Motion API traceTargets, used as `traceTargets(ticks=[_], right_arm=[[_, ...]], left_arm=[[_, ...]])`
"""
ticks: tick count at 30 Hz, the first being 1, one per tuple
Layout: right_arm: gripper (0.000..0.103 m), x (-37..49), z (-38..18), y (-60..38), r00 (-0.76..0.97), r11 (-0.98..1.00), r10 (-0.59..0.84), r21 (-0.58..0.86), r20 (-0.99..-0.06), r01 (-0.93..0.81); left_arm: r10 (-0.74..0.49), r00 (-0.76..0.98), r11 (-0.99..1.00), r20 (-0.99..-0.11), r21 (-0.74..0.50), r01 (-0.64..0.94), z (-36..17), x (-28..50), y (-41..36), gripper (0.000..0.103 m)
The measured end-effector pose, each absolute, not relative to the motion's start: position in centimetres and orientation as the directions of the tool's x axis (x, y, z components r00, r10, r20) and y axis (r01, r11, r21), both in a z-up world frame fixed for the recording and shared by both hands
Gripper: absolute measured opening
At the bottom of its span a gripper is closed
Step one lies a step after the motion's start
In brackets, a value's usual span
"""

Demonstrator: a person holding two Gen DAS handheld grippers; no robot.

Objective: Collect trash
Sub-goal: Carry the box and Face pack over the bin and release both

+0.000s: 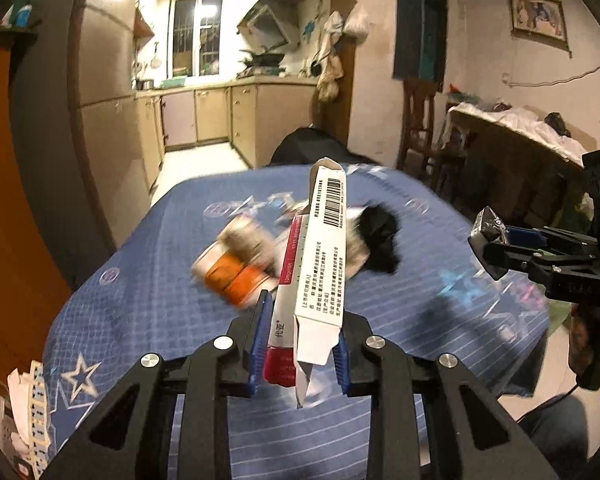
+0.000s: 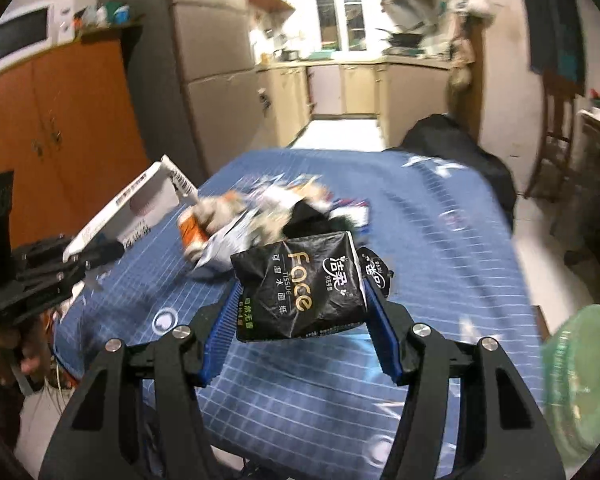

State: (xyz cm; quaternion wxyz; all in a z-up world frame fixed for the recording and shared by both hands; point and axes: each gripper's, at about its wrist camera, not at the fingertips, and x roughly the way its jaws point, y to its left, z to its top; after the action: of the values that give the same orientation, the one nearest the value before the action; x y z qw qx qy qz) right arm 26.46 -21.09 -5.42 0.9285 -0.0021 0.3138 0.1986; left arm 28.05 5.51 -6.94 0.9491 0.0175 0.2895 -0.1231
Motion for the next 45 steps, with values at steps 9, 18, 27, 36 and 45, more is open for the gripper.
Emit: traceTargets(ticks=[9,18,27,36,45], right_arm=[[0.058,25.6,-0.7,-29.0,0.809,0.978,0.208,0.108,-0.549,-0.179],[0.058,26.1,2.5,-36.2,0.845,0.994,0.081,0.11,-0.529,-0.026],[0.058,25.9,2.8,-44.2,0.819,0.989,-0.048,0.09,-0.572,0.121],[0.058,24.9,1.3,-52.9,0.758,0.964,-0.13,0.096,-0.64,0.246],[0.058,26.6,-3.0,-58.8,0.636,0.949,-0.112,0.107,-0.763,0.296]], left_arm=[[-0.262,0.811,0.96,-0.524,-0.058,0.272,-2.7,29.7,-3.4,0.029],[-0.298,0.779,0.944,-0.551,-0.05,0.326,0.5,32.0,-14.5,0.03],[-0.369,0.733,0.907,-0.572,-0.049,0.418,3.3,34.2,-26.4,0.03],[-0.417,0.65,0.853,-0.635,-0.027,0.521,2.4,35.3,-37.4,0.03],[-0.422,0.501,0.794,-0.756,-0.042,0.606,-2.0,37.9,-46.3,0.03]])
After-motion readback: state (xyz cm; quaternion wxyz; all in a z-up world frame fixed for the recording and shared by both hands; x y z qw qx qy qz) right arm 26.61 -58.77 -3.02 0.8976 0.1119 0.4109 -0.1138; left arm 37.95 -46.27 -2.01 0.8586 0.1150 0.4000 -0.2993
